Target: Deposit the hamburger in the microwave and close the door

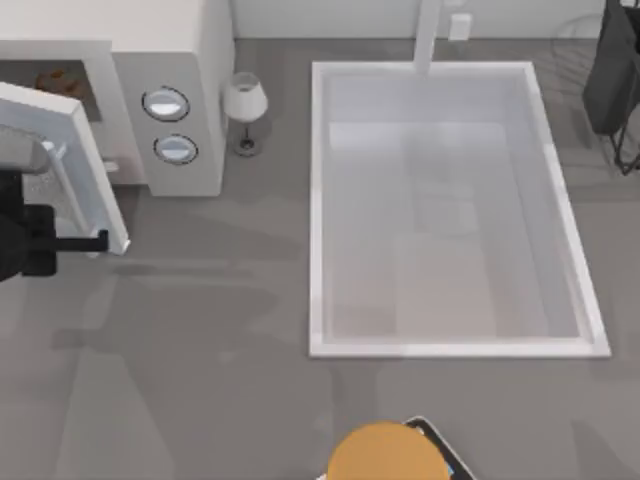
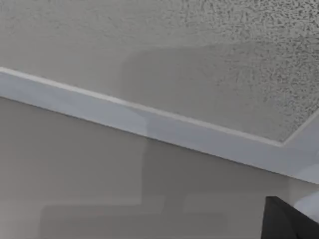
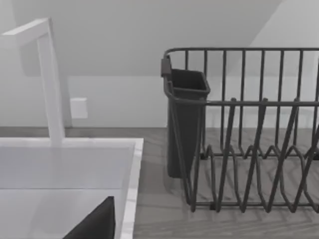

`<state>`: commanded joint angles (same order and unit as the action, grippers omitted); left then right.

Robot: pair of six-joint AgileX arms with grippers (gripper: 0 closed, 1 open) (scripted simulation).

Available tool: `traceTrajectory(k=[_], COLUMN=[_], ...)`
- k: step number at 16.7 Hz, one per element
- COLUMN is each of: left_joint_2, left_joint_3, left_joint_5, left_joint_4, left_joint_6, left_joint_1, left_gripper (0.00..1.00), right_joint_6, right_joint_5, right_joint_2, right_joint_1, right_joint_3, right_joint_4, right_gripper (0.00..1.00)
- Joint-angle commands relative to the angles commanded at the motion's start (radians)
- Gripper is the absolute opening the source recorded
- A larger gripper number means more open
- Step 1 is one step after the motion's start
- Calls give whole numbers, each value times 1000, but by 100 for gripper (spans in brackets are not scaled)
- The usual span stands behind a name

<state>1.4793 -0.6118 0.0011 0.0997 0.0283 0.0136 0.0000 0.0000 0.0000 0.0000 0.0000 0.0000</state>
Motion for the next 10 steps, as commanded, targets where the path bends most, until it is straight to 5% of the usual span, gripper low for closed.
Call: traceTrajectory(k=[10], left_joint_2=[77], left_joint_3=[-45], left_joint_5=[32], left_joint_4=[30], left_joint_6=[0], left_joint_1=[24], left_gripper=[0], right_joint_6=[0], right_joint_5=[0], right_joint_2=[0], right_joint_1=[0], right_joint_3=[0], right_joint_4=[0], right_gripper=[100])
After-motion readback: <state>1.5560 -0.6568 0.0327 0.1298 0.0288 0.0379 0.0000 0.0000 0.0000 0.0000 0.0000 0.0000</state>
